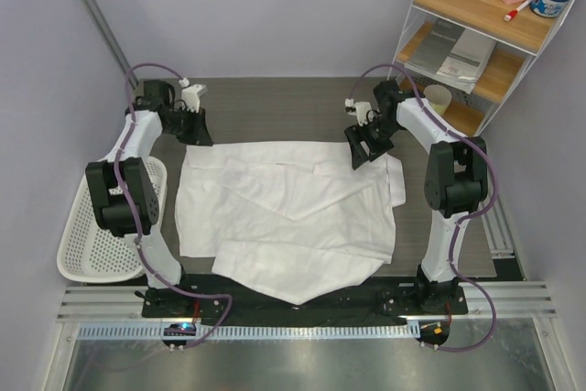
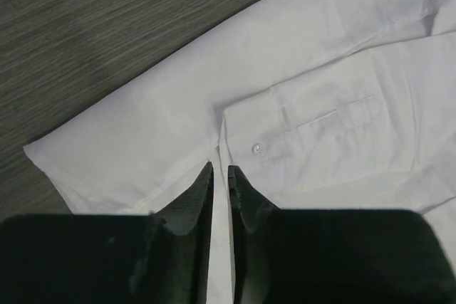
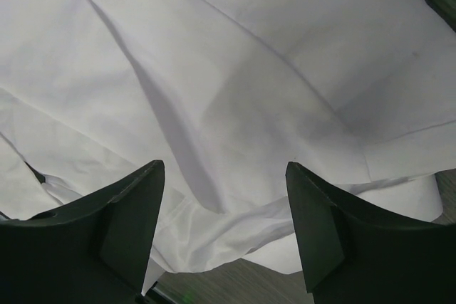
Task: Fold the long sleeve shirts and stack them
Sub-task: Fold the shirt
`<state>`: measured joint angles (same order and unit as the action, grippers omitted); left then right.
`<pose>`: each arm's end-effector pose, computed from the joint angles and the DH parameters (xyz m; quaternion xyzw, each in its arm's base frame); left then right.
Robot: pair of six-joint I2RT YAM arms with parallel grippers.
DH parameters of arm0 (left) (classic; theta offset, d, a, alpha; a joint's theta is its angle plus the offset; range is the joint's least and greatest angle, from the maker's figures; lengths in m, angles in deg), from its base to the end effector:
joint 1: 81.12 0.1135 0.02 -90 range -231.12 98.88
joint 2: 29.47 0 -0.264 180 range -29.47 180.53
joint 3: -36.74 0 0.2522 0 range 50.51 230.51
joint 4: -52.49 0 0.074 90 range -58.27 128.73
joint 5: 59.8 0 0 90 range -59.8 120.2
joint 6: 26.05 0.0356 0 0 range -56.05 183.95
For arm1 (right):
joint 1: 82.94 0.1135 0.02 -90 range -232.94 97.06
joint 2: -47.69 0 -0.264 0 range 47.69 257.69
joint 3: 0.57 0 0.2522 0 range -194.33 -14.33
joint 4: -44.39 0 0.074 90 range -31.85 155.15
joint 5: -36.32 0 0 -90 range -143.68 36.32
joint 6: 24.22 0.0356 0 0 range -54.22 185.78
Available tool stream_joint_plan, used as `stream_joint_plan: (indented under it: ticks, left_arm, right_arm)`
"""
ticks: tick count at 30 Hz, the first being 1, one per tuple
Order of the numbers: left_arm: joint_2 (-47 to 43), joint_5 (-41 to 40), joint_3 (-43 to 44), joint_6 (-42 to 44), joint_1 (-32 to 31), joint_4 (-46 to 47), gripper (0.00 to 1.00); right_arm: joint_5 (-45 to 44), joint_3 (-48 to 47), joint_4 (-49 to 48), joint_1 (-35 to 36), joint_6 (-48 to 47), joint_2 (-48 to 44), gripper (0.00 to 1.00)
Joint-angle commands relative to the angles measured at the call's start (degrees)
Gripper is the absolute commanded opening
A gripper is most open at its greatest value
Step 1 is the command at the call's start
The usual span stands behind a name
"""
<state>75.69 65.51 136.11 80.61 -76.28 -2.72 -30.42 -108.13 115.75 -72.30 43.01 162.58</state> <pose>0.3903 0.0124 0.2527 0.1705 0.9098 -0.2440 0.2892 0.3927 0.0881 0.2162 -0.2992 0.9279 0.1893 0.1172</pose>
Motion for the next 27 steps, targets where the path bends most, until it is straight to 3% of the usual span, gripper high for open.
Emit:
stream_joint_plan:
  ticks: [1, 4, 10, 27]
  left_arm:
    - [3.63, 4.33, 2.2, 0.47, -1.05, -1.52, 0.3]
    - [7.23, 4.42, 4.74, 2.67, -2.46, -3.54, 0.44]
    - [14.53, 3.19, 11.33, 7.58, -3.7, -9.95, 0.54]
    - [18.23, 0.37, 9.85, 11.11, -6.42, -7.94, 0.52]
  right_arm:
    - [0.73, -2.44, 0.67, -0.18, -0.35, -0.11, 0.75]
    - [0.64, -2.44, 0.76, -0.26, -0.35, -0.11, 0.75]
    - [0.38, -2.7, 1.11, -0.26, -0.26, 0.16, 0.76]
    - [0.38, -3.15, 1.99, -0.26, -0.44, 0.77, 0.77]
